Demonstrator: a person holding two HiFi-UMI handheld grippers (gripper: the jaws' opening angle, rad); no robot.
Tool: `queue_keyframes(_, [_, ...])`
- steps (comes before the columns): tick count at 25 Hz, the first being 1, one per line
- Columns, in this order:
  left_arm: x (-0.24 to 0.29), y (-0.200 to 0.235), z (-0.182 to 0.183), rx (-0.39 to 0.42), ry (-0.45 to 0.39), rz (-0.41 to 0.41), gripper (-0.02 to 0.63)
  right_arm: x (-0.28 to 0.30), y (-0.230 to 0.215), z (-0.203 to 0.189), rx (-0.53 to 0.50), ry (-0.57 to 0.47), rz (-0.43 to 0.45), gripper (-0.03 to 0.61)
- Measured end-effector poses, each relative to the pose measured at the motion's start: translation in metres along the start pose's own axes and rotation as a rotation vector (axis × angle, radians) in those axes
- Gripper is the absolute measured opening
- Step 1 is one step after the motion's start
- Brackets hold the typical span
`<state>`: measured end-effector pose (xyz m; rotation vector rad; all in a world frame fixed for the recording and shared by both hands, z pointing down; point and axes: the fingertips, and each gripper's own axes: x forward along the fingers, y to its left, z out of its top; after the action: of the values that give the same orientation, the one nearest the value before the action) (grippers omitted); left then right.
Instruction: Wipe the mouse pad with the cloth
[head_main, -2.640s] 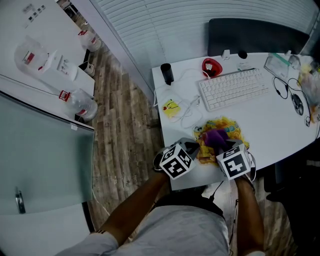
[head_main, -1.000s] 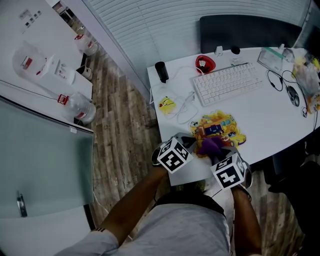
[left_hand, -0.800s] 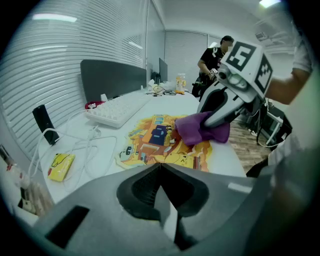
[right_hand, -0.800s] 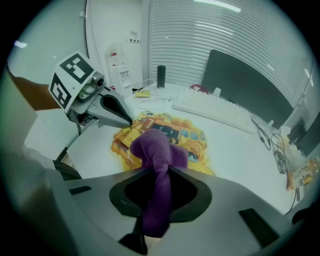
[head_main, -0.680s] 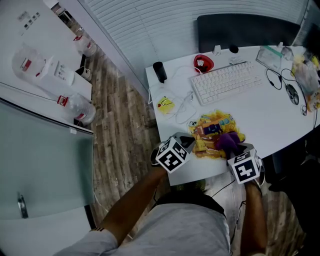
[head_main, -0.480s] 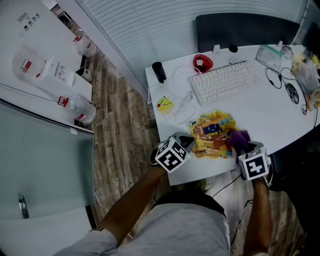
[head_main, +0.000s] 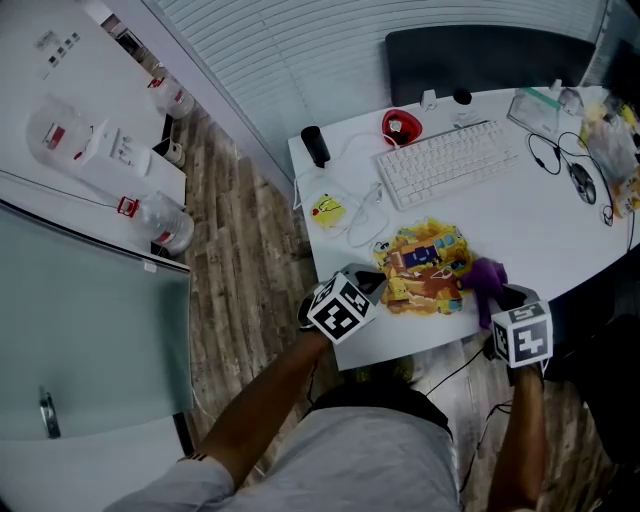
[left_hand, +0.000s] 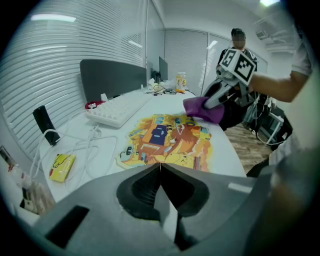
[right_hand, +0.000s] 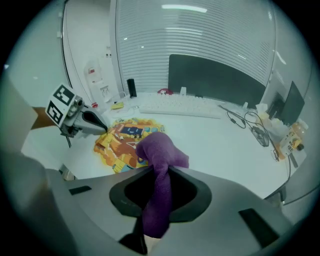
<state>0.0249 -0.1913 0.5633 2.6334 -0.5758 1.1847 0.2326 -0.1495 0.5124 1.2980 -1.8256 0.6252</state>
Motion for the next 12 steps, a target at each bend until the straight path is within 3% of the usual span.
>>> queue_keyframes(5, [-0.014, -0.004, 0.023, 0.006, -0.097, 0.037, 0.017, -0.024, 0.026, 0.026, 0.105, -0.173, 0.101, 0.066])
queue_keyframes(12, [-0.070, -0.026, 0.097, 0.031, -0.410, 0.042, 0.017, -0.068, 0.055, 0.067, 0.123, -0.442, 0.151, 0.066])
